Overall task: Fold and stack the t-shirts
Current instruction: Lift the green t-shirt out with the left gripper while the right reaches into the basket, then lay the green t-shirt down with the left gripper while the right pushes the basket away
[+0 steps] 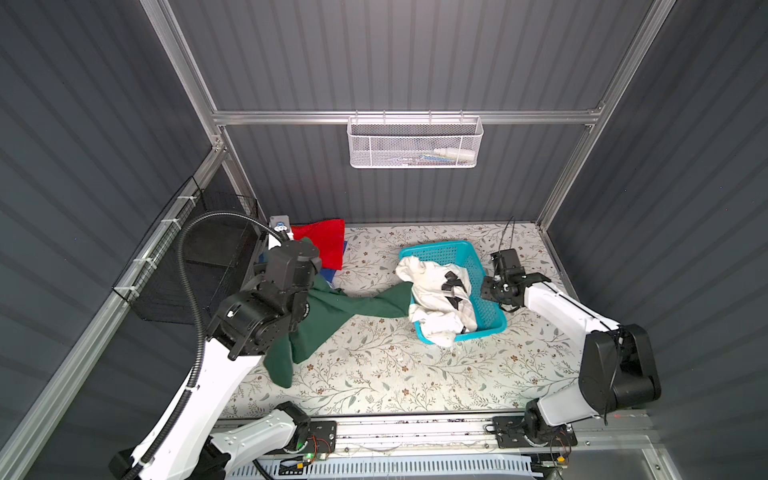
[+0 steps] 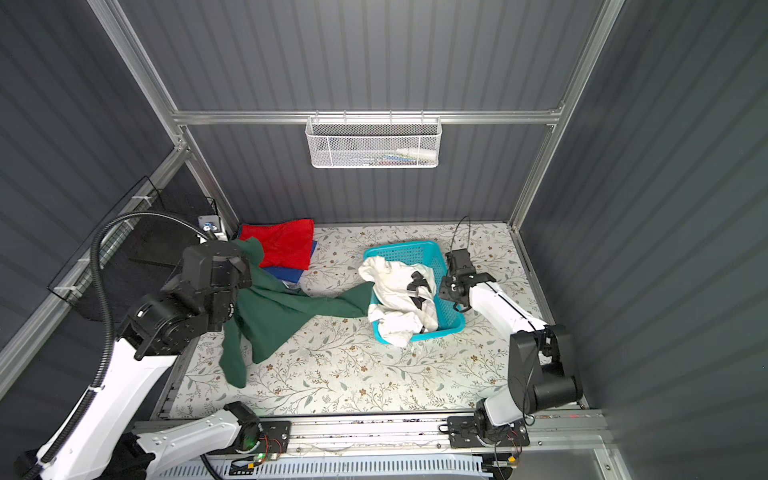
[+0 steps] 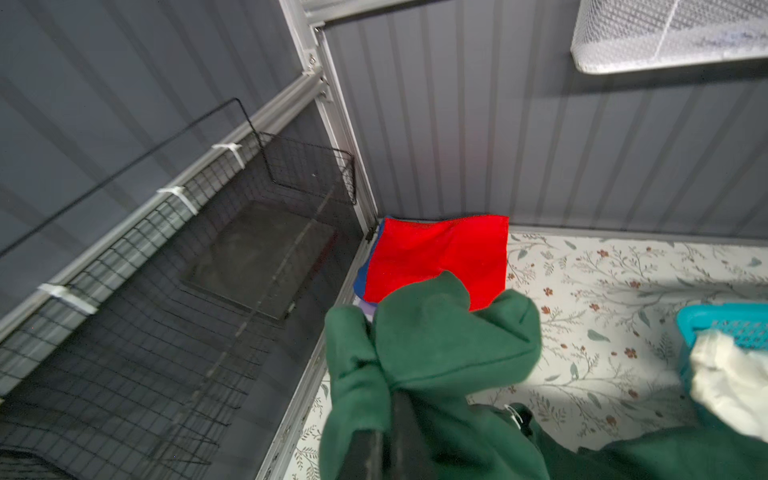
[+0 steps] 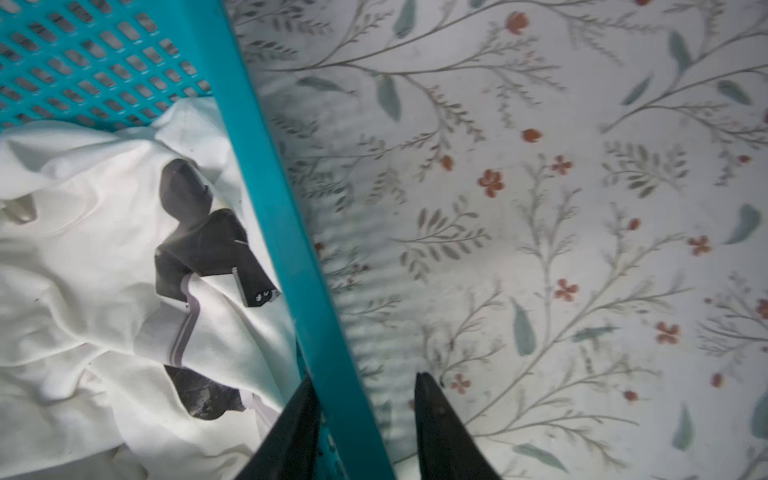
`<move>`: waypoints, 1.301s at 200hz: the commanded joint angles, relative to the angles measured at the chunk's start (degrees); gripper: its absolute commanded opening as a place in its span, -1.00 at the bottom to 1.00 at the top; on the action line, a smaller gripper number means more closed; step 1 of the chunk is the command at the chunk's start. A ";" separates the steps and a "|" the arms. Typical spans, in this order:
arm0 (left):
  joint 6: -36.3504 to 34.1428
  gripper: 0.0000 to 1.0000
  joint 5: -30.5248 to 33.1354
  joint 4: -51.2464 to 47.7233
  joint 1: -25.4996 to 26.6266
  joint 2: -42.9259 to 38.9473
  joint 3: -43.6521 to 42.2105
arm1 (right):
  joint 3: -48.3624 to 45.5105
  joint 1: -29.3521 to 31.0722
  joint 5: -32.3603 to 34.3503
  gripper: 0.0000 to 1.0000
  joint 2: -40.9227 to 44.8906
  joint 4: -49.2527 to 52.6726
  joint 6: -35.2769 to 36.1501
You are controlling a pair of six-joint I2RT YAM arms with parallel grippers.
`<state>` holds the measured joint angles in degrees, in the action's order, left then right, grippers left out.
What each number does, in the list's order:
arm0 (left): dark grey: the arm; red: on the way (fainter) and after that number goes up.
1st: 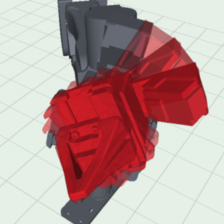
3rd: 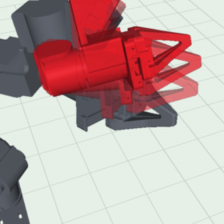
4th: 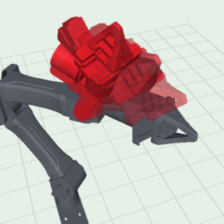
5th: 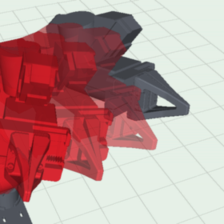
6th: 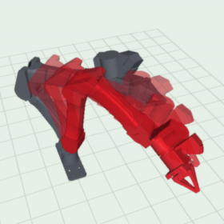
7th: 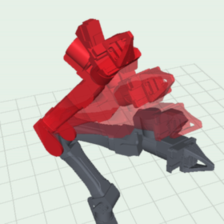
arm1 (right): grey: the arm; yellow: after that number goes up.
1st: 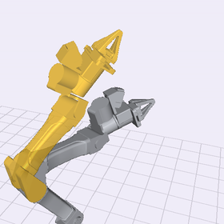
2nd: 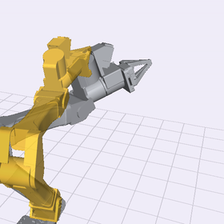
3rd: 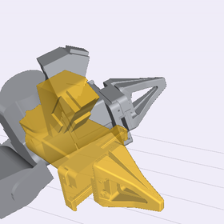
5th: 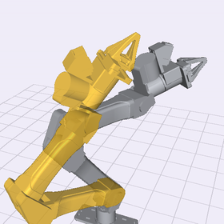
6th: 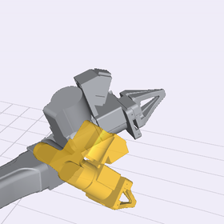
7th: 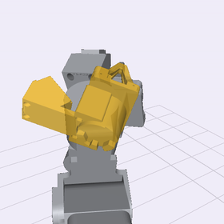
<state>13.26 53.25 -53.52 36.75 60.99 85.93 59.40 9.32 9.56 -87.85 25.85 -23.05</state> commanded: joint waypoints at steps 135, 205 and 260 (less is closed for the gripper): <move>11.97 -0.63 -35.21 29.67 -1.24 17.89 -20.76 | -0.51 18.08 -15.12 0.52 12.56 2.98 -4.93; 14.68 0.94 -30.49 31.49 -1.68 7.69 -30.07 | 3.71 27.69 -12.35 0.37 0.36 2.50 -6.26; 16.68 0.99 -31.35 29.75 -1.65 4.08 -35.10 | 6.86 27.86 -6.96 -0.31 -5.88 5.54 -6.72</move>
<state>28.14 21.82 -22.72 35.40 65.76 53.28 64.55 37.17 -1.54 -92.88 28.93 -29.61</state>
